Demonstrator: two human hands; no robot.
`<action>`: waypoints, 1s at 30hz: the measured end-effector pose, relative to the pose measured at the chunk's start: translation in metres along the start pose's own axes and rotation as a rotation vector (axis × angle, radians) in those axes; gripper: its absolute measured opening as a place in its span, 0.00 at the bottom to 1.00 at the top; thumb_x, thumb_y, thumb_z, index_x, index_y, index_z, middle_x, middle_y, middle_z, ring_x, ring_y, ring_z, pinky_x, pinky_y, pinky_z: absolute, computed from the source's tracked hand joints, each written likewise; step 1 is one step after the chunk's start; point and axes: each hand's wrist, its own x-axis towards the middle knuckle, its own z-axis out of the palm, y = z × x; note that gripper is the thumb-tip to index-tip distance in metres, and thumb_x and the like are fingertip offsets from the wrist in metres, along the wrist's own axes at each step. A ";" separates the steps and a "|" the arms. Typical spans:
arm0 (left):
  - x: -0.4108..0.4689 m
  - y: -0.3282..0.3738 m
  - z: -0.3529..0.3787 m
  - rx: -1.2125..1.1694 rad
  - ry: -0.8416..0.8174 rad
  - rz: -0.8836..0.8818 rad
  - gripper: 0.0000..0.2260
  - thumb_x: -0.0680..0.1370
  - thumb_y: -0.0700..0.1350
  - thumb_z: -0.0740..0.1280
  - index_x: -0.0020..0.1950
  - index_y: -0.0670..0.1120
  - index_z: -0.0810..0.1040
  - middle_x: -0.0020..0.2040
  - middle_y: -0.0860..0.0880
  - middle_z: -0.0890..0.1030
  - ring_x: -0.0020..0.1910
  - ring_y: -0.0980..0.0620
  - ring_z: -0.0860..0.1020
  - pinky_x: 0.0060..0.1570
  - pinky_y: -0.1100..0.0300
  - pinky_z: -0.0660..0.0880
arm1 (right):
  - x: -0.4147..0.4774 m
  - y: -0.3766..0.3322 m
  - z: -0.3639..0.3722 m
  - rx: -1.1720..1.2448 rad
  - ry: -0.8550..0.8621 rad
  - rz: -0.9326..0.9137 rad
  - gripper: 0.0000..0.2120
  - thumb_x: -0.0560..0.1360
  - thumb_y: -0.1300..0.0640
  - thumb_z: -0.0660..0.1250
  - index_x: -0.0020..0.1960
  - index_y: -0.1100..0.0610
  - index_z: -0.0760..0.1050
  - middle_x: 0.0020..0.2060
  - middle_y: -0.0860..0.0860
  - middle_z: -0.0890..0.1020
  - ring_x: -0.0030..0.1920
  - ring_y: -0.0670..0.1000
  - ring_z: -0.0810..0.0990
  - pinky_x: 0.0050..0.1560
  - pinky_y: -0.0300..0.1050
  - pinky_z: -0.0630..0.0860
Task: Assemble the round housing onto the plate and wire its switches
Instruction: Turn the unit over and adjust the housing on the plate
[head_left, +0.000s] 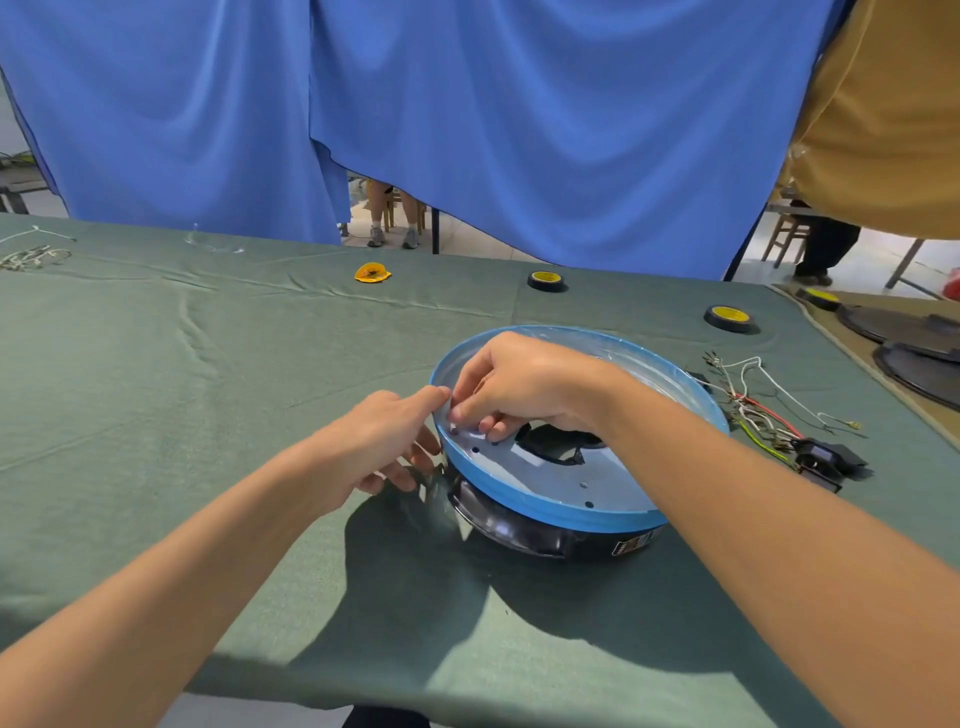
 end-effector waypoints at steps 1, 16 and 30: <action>0.001 0.000 0.001 -0.020 0.035 0.034 0.21 0.80 0.59 0.60 0.48 0.43 0.82 0.36 0.48 0.82 0.27 0.53 0.76 0.31 0.61 0.65 | -0.004 0.002 -0.005 0.026 0.041 -0.010 0.03 0.75 0.59 0.72 0.44 0.59 0.82 0.36 0.55 0.83 0.34 0.48 0.79 0.39 0.41 0.81; 0.010 0.026 0.023 -0.207 0.139 0.073 0.07 0.76 0.32 0.61 0.47 0.42 0.74 0.46 0.42 0.76 0.42 0.44 0.75 0.33 0.58 0.72 | -0.074 0.102 -0.038 -0.451 0.739 0.052 0.09 0.77 0.48 0.66 0.50 0.50 0.81 0.54 0.53 0.78 0.59 0.58 0.70 0.59 0.49 0.64; -0.007 0.028 0.025 -0.314 0.104 -0.008 0.14 0.79 0.29 0.61 0.63 0.38 0.73 0.49 0.39 0.77 0.45 0.44 0.77 0.46 0.50 0.78 | -0.109 0.159 -0.035 -0.488 0.556 0.464 0.08 0.74 0.50 0.68 0.47 0.55 0.78 0.50 0.56 0.81 0.48 0.59 0.78 0.45 0.48 0.75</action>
